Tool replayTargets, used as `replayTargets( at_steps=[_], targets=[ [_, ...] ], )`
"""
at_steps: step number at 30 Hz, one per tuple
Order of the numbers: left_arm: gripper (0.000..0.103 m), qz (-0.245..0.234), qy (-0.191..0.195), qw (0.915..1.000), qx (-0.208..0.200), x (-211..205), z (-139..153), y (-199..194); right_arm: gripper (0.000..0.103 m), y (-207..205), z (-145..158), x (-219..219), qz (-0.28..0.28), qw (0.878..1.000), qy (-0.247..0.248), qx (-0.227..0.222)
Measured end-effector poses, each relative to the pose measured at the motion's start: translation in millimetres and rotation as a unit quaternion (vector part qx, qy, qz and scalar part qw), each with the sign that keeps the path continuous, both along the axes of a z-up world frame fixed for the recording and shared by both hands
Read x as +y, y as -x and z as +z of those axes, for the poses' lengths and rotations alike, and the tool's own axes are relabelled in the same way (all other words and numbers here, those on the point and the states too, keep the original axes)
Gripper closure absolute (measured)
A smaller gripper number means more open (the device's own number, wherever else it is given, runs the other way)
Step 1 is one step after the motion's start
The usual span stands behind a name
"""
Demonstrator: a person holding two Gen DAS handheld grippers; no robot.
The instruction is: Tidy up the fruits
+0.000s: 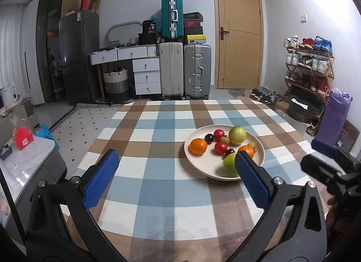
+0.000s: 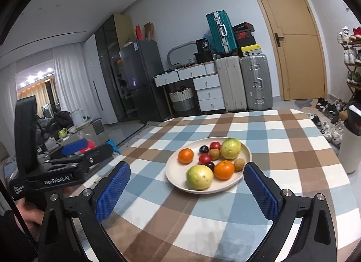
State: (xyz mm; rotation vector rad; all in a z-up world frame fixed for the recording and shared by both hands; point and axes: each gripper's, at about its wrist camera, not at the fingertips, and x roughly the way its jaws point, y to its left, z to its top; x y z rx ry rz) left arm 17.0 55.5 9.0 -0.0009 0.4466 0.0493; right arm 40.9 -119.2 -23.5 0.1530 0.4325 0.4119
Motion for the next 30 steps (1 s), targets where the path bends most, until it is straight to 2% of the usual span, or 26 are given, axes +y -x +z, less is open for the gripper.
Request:
replayTargets(
  at_steps=[13, 18, 21, 27, 30],
  targets=[
    [0.001, 0.007, 0.024, 0.9994, -0.023, 25, -44, -17, 0.001, 3, -13, -3, -0.033, 0.998, 0.040, -0.039],
    [0.001, 0.008, 0.009, 0.9996, -0.024, 29, -56, -26, 0.001, 4, -17, -2, -0.044, 0.996, 0.053, -0.051],
    [0.001, 0.005, 0.016, 0.9997, -0.019, 32, -60, -33, 0.001, 4, -19, -1, -0.044, 0.996, 0.057, -0.056],
    [0.001, -0.007, 0.009, 0.9998, -0.014, 27, -65, -42, 0.001, -2, -21, -1, -0.039, 0.997, 0.058, -0.040],
    [0.001, -0.009, -0.001, 0.9993, -0.036, 22, -64, -36, 0.001, -4, -21, 0, -0.045, 0.996, 0.062, -0.036]
  ],
)
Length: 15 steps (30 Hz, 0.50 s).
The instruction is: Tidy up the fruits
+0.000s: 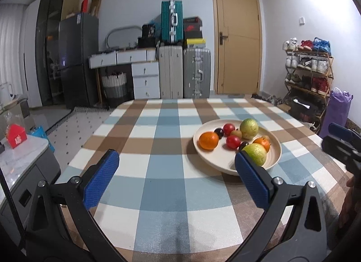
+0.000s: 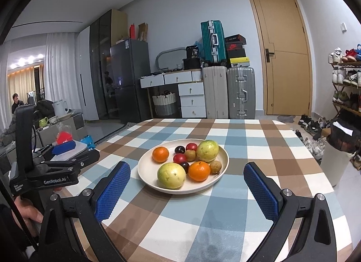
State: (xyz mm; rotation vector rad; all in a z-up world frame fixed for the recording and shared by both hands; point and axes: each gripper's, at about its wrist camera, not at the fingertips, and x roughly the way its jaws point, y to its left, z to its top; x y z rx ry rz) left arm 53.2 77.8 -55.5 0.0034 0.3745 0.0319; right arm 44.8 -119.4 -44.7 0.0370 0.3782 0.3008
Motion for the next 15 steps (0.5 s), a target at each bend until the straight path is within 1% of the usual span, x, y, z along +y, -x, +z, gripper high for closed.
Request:
replayTargets(
  at_steps=[2, 3, 5, 8, 15],
  targets=[
    [0.001, -0.005, -0.003, 0.9996, -0.029, -2, 3, 11, 0.001, 1, 0, 2, -0.008, 1.000, 0.008, -0.003],
    [0.001, -0.007, 0.001, 0.9995, -0.032, -2, 3, 12, 0.001, 2, 0, 4, -0.006, 1.000, 0.012, -0.007],
    [0.001, 0.002, 0.009, 0.9997, -0.022, 2, 2, 7, 0.001, 6, 1, 8, 0.002, 1.000, 0.021, -0.016],
    [0.001, -0.001, 0.003, 0.9997, -0.025, -2, 1, 6, 0.000, 8, 0, 15, 0.006, 0.999, 0.039, -0.024],
    [0.001, 0.001, 0.007, 0.9996, -0.028, 0, 4, 11, 0.000, 7, 0, 12, 0.003, 0.999, 0.032, -0.022]
  ],
)
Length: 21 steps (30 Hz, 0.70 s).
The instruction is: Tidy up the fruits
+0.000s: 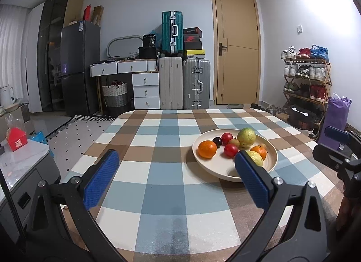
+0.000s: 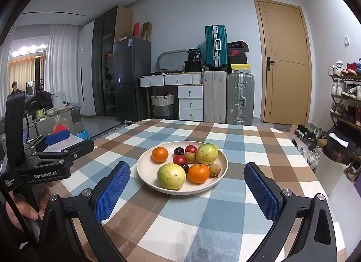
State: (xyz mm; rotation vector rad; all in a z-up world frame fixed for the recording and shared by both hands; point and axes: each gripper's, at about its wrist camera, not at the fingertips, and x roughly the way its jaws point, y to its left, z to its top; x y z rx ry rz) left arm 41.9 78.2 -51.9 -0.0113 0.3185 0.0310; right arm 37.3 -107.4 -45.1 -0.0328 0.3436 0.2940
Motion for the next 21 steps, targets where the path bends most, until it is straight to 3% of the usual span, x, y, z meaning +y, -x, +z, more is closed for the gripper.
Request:
replayTargets(
  at_steps=[21],
  targets=[
    [0.001, 0.004, -0.001, 1.0000, 0.002, 0.5, 0.3, 1.4, 0.000, 1.3, 0.3, 1.5, 0.000, 1.000, 0.004, -0.001]
  ],
)
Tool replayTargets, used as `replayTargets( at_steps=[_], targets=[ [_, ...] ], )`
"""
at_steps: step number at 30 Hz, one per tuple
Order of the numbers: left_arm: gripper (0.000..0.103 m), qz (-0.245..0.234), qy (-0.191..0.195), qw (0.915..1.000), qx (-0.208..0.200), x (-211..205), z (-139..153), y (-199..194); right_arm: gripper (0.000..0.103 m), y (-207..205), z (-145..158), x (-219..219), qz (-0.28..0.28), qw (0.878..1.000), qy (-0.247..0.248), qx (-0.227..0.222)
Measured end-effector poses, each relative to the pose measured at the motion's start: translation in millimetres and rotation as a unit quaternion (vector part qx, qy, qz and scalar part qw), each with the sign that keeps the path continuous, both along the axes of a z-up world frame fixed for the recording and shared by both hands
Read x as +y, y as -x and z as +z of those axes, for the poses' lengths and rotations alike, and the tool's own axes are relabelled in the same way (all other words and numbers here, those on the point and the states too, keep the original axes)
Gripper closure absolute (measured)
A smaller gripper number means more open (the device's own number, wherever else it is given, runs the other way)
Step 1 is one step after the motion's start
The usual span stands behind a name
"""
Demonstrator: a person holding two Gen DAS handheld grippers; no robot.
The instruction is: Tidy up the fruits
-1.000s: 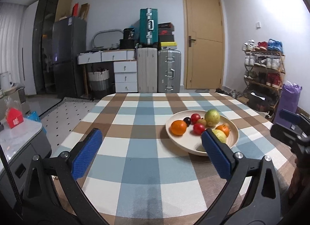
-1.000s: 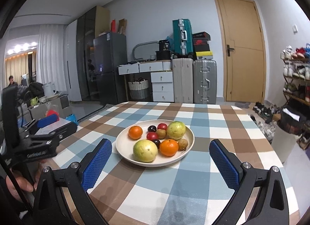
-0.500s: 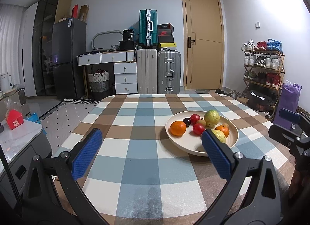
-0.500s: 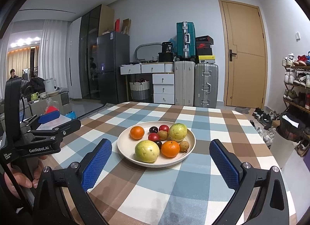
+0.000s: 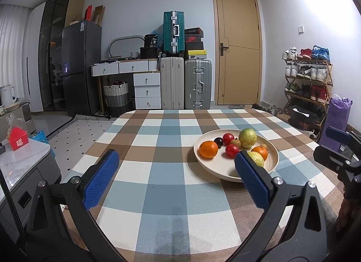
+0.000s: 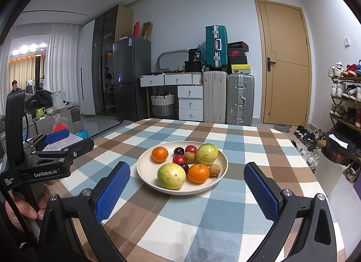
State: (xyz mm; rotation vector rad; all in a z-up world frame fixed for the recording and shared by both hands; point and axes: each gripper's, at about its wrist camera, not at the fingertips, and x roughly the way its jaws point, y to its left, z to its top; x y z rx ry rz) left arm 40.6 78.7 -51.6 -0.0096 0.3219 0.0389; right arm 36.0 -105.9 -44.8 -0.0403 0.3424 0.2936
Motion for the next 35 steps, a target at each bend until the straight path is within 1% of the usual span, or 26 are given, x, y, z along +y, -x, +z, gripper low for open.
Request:
replayTargets(
  at_steps=[25, 35],
  targets=[
    [0.001, 0.000, 0.000, 1.0000, 0.000, 1.1, 0.2, 1.6, 0.000, -0.7, -0.3, -0.4, 0.000, 1.000, -0.001, 0.001],
    [0.001, 0.008, 0.000, 1.0000, -0.001, 2.0, 3.5, 0.6, 0.000, -0.7, -0.1, -0.3, 0.000, 1.000, 0.000, 0.001]
  ],
)
